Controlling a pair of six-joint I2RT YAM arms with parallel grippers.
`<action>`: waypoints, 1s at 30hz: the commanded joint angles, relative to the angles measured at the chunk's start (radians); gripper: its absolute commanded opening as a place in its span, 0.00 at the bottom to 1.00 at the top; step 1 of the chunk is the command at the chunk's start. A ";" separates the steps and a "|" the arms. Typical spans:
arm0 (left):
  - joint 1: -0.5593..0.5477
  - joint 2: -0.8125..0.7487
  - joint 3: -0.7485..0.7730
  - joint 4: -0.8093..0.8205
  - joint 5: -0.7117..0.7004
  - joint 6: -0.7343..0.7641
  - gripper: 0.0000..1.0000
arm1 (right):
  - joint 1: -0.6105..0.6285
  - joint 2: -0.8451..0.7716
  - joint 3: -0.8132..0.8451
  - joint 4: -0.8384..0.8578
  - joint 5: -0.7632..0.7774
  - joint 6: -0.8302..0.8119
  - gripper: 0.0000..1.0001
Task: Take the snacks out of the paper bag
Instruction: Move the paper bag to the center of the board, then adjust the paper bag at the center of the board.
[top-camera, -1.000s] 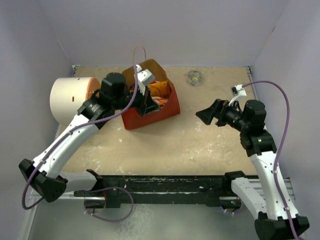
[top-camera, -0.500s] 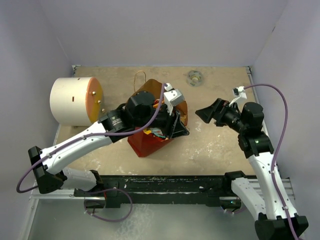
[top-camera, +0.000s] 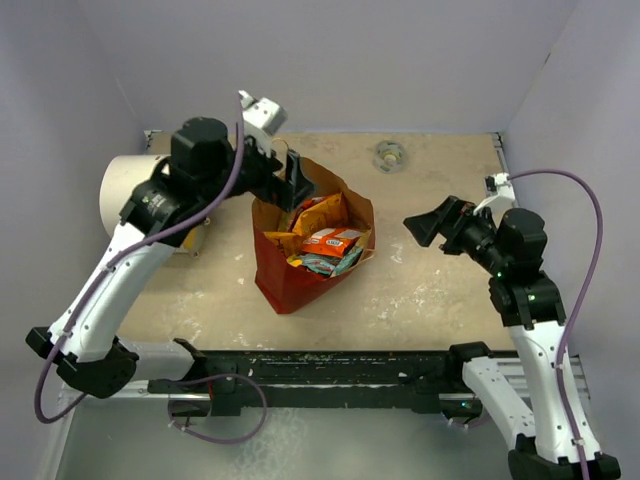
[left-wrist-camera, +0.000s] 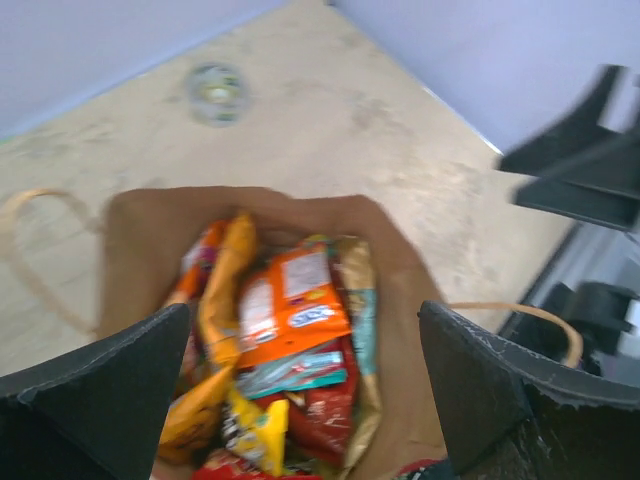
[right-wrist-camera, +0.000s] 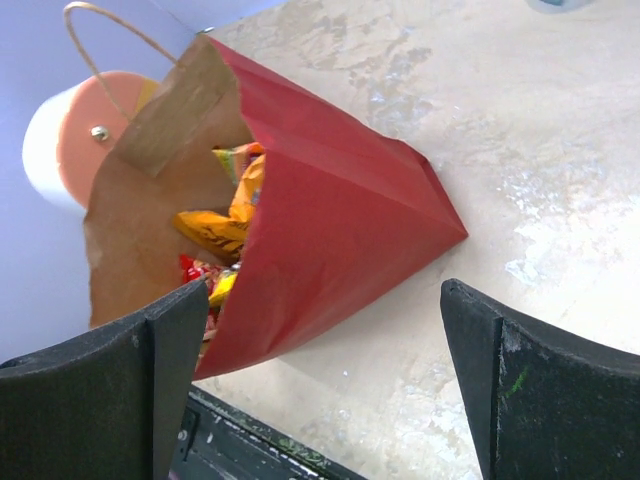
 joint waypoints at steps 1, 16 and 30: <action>0.161 0.059 0.124 -0.144 -0.063 0.051 0.99 | 0.004 0.036 0.111 -0.016 -0.149 -0.042 1.00; 0.464 0.303 0.025 0.284 0.548 -0.181 0.93 | 0.125 0.025 -0.006 0.156 -0.375 0.201 1.00; 0.463 0.327 0.000 0.279 0.623 -0.191 0.24 | 0.365 0.058 -0.028 0.315 -0.258 0.388 0.97</action>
